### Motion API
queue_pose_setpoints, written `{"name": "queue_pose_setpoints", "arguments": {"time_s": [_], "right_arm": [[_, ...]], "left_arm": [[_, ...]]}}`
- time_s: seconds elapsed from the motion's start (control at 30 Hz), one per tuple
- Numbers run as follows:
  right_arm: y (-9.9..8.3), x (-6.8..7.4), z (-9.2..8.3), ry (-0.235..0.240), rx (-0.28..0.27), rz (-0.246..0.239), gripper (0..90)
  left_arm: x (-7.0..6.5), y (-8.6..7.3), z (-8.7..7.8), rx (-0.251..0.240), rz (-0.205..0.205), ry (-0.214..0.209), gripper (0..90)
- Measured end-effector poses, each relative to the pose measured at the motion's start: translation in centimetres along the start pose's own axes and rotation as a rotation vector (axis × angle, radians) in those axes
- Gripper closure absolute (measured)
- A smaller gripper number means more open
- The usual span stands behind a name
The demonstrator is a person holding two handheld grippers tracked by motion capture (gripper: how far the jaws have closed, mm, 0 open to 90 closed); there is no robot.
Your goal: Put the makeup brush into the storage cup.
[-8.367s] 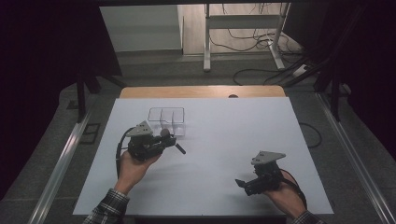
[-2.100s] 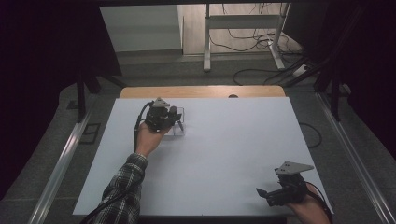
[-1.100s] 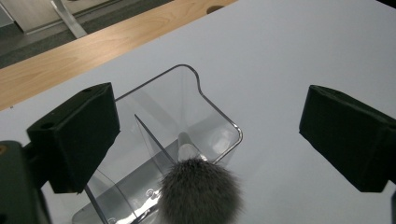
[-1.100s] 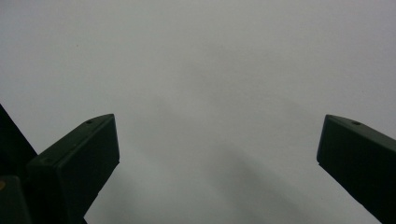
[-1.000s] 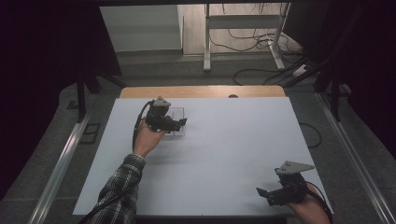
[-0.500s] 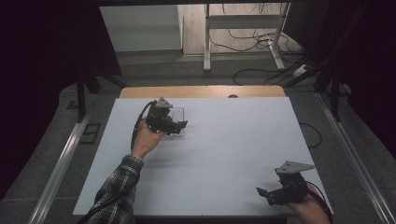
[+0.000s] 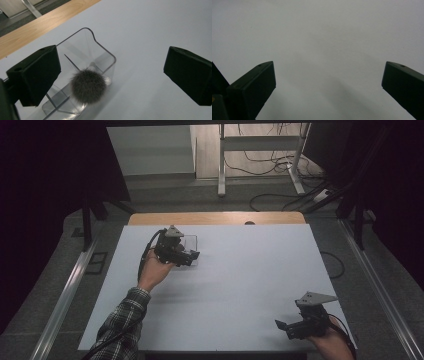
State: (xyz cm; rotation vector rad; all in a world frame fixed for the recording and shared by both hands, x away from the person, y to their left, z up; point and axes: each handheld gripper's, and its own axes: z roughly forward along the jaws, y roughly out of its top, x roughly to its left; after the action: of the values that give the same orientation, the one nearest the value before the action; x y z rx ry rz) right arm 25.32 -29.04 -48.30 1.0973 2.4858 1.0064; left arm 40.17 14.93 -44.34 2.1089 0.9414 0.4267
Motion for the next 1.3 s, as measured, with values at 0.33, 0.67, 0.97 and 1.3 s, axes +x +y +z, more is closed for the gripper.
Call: {"name": "queue_pose_setpoints", "arguments": {"time_s": [0.33, 0.67, 0.97, 1.3], "right_arm": [[0.0, 0.0, 0.0, -0.002, 0.001, -0.002, 0.0], [0.0, 0.0, 0.0, -0.004, 0.008, -0.006, 0.0], [0.0, 0.0, 0.1, -0.002, 0.009, -0.007, 0.0], [0.0, 0.0, 0.1, -0.001, 0.011, -0.007, 0.0]], "left_arm": [[-0.3, -0.8, -0.8, -0.002, -0.001, -0.006, 1.0], [-0.3, -1.7, -1.5, -0.019, -0.011, -0.018, 0.7], [-0.4, -2.5, -1.9, -0.030, -0.020, -0.028, 0.5], [-0.5, -3.5, -2.2, -0.037, -0.029, -0.034, 0.3]]}}
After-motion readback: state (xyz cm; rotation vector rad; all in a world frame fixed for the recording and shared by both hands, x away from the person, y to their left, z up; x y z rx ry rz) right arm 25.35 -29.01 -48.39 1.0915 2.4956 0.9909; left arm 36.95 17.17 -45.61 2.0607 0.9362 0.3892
